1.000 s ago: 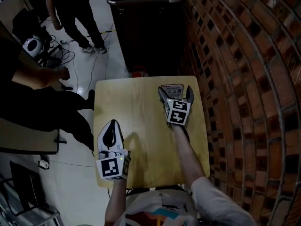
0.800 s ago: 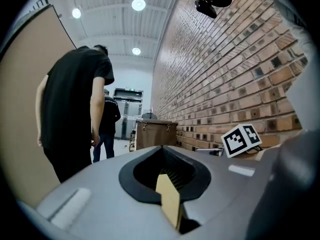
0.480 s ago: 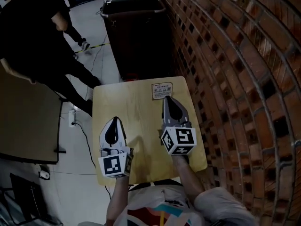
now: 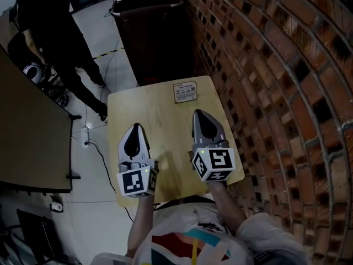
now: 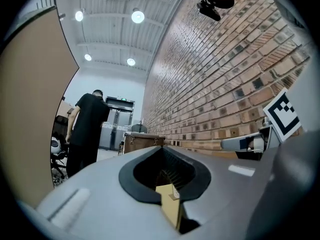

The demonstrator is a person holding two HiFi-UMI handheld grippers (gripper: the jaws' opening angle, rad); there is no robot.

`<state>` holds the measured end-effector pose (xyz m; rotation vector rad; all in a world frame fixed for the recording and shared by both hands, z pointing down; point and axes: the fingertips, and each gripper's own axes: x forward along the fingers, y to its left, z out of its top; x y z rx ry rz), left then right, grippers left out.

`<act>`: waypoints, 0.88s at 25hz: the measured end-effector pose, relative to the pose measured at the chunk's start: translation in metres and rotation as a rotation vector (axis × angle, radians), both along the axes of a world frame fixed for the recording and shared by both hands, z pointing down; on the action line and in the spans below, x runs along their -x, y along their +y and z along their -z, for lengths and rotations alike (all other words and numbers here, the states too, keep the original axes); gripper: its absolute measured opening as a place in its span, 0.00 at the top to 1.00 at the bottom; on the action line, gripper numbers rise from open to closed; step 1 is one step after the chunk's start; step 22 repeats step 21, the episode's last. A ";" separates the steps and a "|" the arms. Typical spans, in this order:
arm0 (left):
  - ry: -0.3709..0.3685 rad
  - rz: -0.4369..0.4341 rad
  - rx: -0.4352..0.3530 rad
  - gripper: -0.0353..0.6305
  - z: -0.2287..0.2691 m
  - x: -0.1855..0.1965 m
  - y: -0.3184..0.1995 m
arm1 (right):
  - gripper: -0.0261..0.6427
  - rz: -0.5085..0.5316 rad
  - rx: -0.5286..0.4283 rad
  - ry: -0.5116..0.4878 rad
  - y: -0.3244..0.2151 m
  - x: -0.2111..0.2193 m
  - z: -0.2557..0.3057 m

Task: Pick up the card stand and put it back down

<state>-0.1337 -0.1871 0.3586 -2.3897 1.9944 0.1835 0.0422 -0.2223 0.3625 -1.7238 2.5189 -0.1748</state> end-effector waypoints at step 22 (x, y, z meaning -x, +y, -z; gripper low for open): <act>0.017 0.003 -0.023 0.94 0.009 0.010 0.004 | 0.96 0.011 -0.017 0.021 0.003 0.007 0.005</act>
